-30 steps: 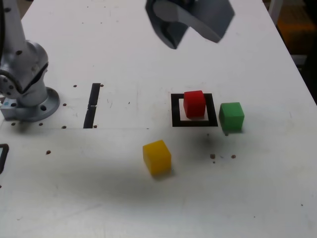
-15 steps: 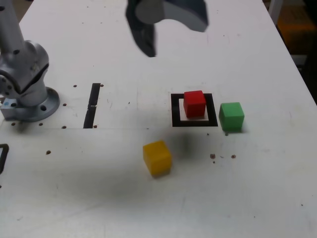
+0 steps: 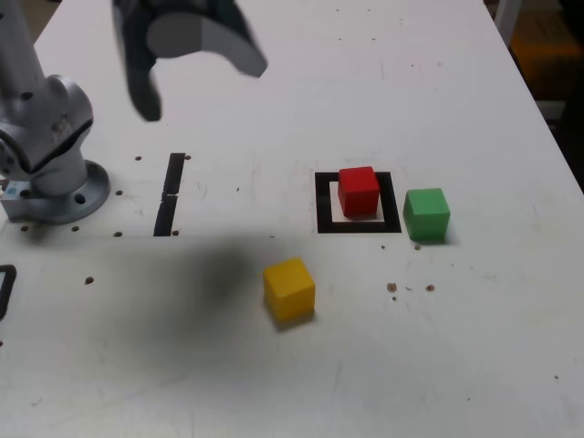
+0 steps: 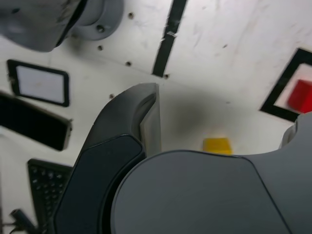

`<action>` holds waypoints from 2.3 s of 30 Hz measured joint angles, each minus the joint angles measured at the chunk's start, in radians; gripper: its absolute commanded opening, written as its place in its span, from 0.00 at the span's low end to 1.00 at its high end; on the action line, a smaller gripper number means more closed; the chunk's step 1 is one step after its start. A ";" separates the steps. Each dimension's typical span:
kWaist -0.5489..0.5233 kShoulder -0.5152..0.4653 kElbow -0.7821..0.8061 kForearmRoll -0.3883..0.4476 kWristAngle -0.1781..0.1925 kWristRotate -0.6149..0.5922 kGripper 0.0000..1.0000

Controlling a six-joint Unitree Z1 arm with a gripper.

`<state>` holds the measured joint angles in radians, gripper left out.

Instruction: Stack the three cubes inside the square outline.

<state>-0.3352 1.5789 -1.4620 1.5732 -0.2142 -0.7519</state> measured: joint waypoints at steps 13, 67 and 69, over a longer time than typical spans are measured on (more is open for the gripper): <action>-0.072 0.105 -0.074 0.043 -0.213 -0.081 0.91; -0.043 0.488 -0.127 -0.252 -0.241 0.238 0.88; -0.040 0.489 -0.126 -0.252 -0.241 0.244 0.88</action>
<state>-0.3752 2.0681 -1.5882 1.3211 -0.4553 -0.5079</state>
